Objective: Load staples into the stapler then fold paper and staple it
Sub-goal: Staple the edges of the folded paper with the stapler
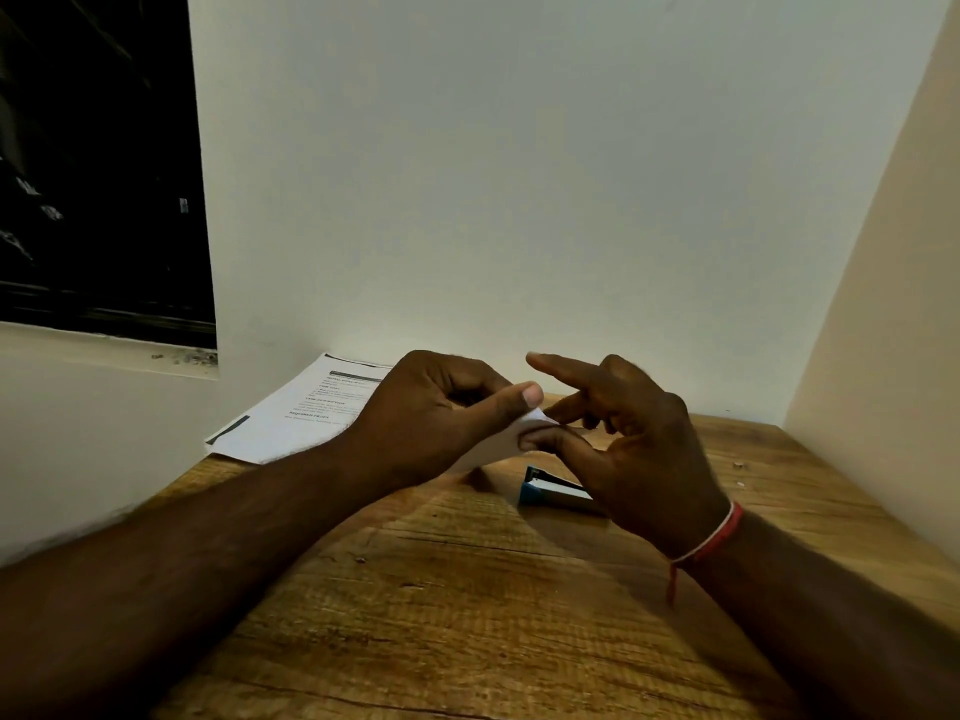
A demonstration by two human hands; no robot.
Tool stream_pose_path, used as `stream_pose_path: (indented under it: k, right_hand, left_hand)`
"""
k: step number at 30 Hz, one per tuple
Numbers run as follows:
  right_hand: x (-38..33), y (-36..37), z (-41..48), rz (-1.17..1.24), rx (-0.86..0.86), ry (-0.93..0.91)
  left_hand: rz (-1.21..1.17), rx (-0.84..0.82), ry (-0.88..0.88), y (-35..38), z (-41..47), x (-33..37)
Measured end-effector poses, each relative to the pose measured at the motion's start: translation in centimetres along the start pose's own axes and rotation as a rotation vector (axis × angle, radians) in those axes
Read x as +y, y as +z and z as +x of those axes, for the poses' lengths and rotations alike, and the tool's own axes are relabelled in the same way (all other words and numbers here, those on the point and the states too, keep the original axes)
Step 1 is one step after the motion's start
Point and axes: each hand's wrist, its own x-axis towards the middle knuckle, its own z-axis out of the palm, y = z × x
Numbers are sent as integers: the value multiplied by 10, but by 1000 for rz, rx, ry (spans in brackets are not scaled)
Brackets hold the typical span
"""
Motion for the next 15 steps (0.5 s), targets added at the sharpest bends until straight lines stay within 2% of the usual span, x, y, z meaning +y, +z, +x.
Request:
stream_pose_path:
  k: [7,15]
  right_hand:
    - [2,-1,2,76,9,44]
    - [15,-4,6,195,100,161]
  left_hand:
    - [63,-65,133,-5,0,-1]
    - [152,-146,33,-14,7,-16]
